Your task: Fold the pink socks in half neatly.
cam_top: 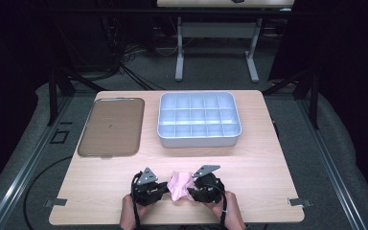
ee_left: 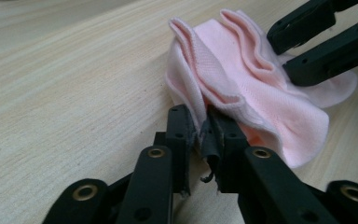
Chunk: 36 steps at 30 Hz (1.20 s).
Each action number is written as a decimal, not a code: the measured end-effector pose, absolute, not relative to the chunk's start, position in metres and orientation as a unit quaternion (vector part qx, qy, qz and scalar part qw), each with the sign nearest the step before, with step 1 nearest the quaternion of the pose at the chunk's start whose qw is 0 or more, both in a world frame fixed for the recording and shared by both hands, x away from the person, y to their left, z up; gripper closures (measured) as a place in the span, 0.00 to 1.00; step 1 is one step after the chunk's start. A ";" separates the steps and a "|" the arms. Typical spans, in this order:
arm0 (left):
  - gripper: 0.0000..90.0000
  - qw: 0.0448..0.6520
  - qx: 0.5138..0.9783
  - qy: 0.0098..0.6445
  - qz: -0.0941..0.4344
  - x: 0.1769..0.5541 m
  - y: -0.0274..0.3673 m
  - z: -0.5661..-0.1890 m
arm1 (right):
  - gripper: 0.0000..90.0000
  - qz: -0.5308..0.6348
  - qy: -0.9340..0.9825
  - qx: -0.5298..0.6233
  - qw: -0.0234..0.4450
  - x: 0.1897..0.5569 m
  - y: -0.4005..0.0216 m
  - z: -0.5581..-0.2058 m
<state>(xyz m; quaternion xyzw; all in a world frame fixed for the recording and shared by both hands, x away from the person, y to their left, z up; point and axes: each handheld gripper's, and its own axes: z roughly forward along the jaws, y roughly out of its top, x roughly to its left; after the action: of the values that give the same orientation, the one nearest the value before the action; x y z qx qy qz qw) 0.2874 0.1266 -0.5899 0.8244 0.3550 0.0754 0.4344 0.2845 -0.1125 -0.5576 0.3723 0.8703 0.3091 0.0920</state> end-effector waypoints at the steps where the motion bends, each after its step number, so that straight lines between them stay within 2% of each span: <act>1: 0.86 0.437 0.823 0.355 0.077 0.288 0.128 -0.590 | 0.69 0.312 0.869 0.374 0.092 0.285 -0.111 -0.560; 10: 0.75 0.480 0.788 0.376 0.089 0.284 0.146 -0.563 | 0.68 0.304 0.873 0.372 0.087 0.287 -0.111 -0.563; 16: 0.70 0.464 0.807 0.356 0.081 0.288 0.133 -0.563 | 0.67 0.301 0.874 0.370 0.092 0.287 -0.111 -0.562; 20: 0.72 0.442 0.822 0.351 0.078 0.290 0.123 -0.574 | 0.65 0.324 0.864 0.374 0.095 0.284 -0.114 -0.553; 23: 0.78 0.428 0.827 0.354 0.085 0.288 0.120 -0.580 | 0.64 0.339 0.856 0.378 0.096 0.282 -0.111 -0.547; 29: 0.82 0.424 0.830 0.353 0.088 0.287 0.119 -0.584 | 0.62 0.312 0.867 0.377 0.091 0.282 -0.094 -0.556; 32: 0.84 0.425 0.828 0.356 0.088 0.286 0.119 -0.586 | 0.68 0.299 0.872 0.374 0.101 0.282 -0.089 -0.562; 35: 0.85 0.428 0.827 0.354 0.090 0.286 0.120 -0.588 | 0.79 0.296 0.875 0.370 0.102 0.281 -0.088 -0.562; 36: 0.86 0.428 0.827 0.354 0.090 0.286 0.120 -0.588 | 0.79 0.300 0.874 0.368 0.102 0.282 -0.088 -0.563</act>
<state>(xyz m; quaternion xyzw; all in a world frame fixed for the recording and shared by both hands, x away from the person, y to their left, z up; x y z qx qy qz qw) 0.2860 0.1199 -0.5878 0.8266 0.3545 0.0898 0.4278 0.2818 -0.0883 -0.5627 0.3675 0.8745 0.2996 0.1023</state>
